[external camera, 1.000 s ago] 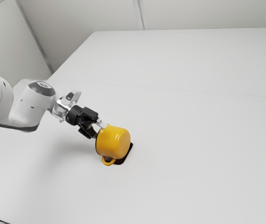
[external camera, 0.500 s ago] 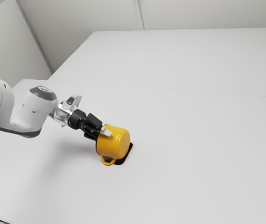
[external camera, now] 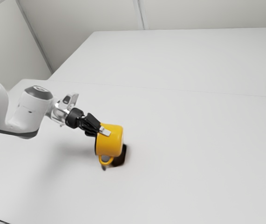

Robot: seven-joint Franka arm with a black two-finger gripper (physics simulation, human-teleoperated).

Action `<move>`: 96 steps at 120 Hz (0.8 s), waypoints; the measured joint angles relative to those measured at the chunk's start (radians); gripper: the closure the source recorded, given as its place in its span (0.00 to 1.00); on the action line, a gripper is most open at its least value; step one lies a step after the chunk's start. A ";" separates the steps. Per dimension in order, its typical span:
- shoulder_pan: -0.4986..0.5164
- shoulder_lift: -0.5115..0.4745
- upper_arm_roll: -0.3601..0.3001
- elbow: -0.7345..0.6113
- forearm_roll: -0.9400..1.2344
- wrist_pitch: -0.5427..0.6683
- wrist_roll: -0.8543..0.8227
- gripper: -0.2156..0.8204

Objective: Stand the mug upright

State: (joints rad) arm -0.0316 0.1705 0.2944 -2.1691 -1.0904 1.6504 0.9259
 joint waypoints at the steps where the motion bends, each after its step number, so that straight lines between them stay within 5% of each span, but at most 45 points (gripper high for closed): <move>1: 0.001 -0.004 0.000 0.001 0.001 0.002 -0.001 0.94; 48: -0.023 -0.154 -0.004 0.048 0.325 0.197 -0.219 0.95; 96: -0.073 -0.121 -0.004 0.113 0.746 0.141 -0.616 0.95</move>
State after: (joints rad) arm -0.1045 0.0494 0.2907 -2.0562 -0.3449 1.7912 0.3101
